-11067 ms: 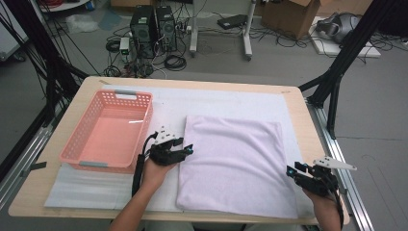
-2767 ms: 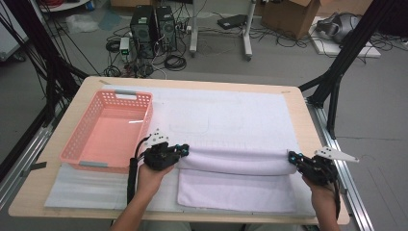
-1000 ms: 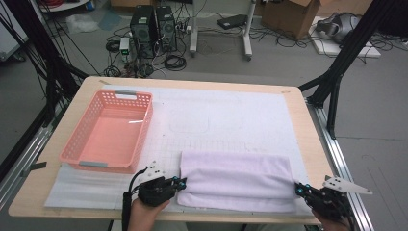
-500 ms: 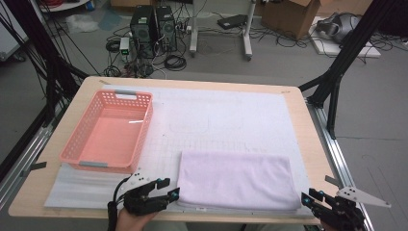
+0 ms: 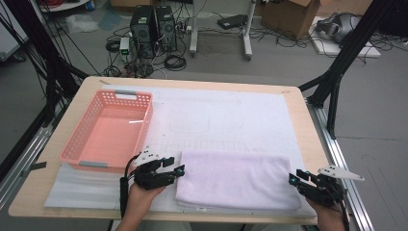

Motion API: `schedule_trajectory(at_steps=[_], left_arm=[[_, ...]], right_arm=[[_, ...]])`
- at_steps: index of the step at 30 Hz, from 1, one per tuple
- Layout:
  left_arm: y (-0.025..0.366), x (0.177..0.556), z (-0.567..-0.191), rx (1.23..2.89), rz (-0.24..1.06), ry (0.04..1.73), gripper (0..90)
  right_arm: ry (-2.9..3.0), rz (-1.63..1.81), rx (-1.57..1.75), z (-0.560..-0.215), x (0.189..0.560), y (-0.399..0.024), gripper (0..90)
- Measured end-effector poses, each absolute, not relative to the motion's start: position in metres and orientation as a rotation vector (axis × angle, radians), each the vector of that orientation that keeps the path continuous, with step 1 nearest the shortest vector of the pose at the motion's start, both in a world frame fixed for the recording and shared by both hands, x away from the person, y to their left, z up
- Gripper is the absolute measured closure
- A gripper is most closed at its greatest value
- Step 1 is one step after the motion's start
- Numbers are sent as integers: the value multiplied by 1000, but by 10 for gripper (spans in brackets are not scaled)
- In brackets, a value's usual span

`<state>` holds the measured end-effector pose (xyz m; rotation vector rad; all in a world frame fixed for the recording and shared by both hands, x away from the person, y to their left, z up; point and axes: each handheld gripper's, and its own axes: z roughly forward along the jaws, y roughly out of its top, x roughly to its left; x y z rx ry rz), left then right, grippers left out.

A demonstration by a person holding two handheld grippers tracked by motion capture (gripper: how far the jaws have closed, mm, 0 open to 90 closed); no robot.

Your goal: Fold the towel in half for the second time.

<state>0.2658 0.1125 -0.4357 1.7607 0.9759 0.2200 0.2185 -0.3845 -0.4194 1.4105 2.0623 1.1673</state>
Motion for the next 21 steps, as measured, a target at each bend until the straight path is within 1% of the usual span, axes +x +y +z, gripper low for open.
schedule_trajectory(at_steps=[3,5,6,7,8,10,12,15,18,20,21], left_arm=[[110,275,-438,1782,203,973,492],[108,282,-439,1803,190,966,614],[107,286,-439,1811,188,961,616],[105,289,-439,1823,198,957,647],[103,292,-439,1834,211,954,649],[100,299,-442,1845,237,956,651],[97,306,-444,1886,243,969,642],[93,312,-449,1900,244,987,620],[92,314,-451,1909,270,993,599],[94,316,-451,1913,302,1027,488],[95,317,-451,1896,291,1046,469]], right_arm=[[2093,1163,1391,-422,227,-382,645],[2113,1157,1377,-425,233,-380,686],[2126,1151,1369,-426,236,-378,710],[2143,1146,1366,-428,240,-376,720],[2158,1142,1356,-430,244,-373,731],[2179,1137,1340,-431,254,-368,738],[2177,1143,1339,-433,264,-365,740],[2173,1090,1371,-441,282,-365,754],[2150,1044,1364,-444,287,-367,773],[2123,962,1346,-442,286,-368,771],[2119,979,1364,-442,286,-369,751]])
